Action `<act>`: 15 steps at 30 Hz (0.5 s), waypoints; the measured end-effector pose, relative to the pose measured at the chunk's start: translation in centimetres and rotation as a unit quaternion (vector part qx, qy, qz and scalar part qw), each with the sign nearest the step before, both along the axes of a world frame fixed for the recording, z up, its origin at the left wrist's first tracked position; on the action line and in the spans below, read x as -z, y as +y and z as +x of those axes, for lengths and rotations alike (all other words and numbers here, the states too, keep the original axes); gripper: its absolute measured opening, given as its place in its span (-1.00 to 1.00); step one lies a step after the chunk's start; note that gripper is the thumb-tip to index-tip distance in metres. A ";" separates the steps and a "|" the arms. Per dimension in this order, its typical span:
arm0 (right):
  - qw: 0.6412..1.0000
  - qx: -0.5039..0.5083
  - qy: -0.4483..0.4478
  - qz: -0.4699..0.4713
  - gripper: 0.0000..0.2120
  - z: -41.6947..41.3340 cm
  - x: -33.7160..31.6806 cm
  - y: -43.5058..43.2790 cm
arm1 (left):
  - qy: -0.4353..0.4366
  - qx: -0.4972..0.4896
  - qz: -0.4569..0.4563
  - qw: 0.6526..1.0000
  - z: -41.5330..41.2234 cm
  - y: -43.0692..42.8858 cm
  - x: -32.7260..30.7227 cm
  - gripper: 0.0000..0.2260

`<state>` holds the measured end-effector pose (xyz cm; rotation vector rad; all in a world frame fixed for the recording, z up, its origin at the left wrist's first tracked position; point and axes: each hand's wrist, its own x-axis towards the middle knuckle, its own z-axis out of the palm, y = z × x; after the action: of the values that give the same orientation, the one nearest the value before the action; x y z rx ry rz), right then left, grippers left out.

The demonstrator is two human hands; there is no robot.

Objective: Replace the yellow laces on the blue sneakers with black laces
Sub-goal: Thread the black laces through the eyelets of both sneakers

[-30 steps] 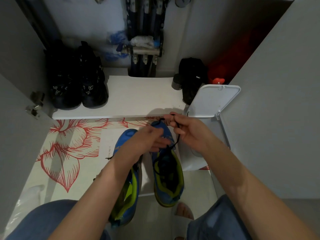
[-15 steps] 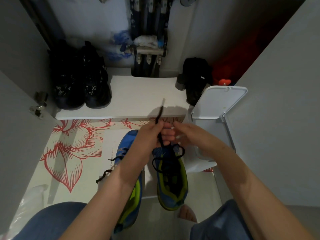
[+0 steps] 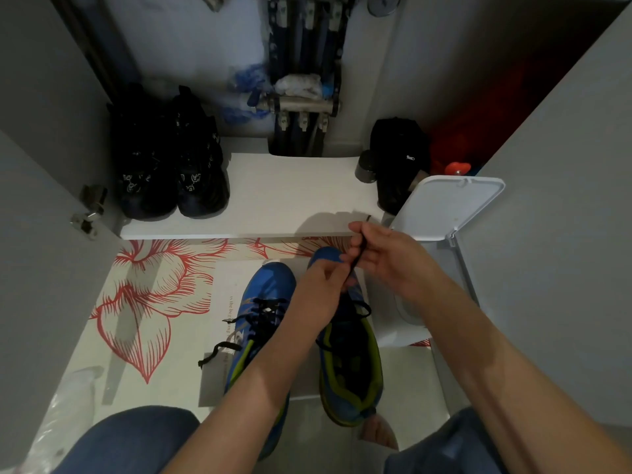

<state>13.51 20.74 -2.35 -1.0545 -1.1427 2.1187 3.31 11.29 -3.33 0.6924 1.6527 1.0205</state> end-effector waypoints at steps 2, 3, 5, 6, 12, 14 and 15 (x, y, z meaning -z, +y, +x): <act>0.992 0.027 -0.103 0.073 -0.82 0.6 0.8 0.9 | 0.175 -0.008 0.000 0.985 -0.5 -0.3 1.1 -0.83; 0.974 0.020 -0.184 0.133 -0.86 0.8 1.2 1.3 | 0.230 -0.003 -0.004 0.973 -0.8 -0.4 1.7 -0.80; 0.933 -0.022 -0.300 0.195 -0.96 0.9 2.2 1.6 | 0.321 0.039 -0.035 0.946 -0.9 -0.5 2.7 -0.76; 0.921 -0.047 -0.334 0.198 -0.94 0.7 2.7 1.4 | 0.364 0.066 -0.058 0.927 -0.7 -0.5 2.9 -0.76; 0.836 -0.124 -0.435 0.310 -0.91 0.4 4.2 1.1 | 0.369 0.116 -0.126 0.913 0.9 -0.1 4.3 -0.70; 0.830 -0.117 -0.443 0.319 -0.91 0.9 4.4 1.5 | 0.338 0.117 -0.139 0.923 1.1 0.0 4.4 -0.69; 0.818 -0.122 -0.457 0.327 -0.89 1.0 4.6 1.5 | 0.319 0.113 -0.141 0.930 1.2 0.0 4.4 -0.67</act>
<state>14.52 22.27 -6.98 -1.6447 -2.3261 1.0809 4.46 11.28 -7.74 1.0603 2.1553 0.3830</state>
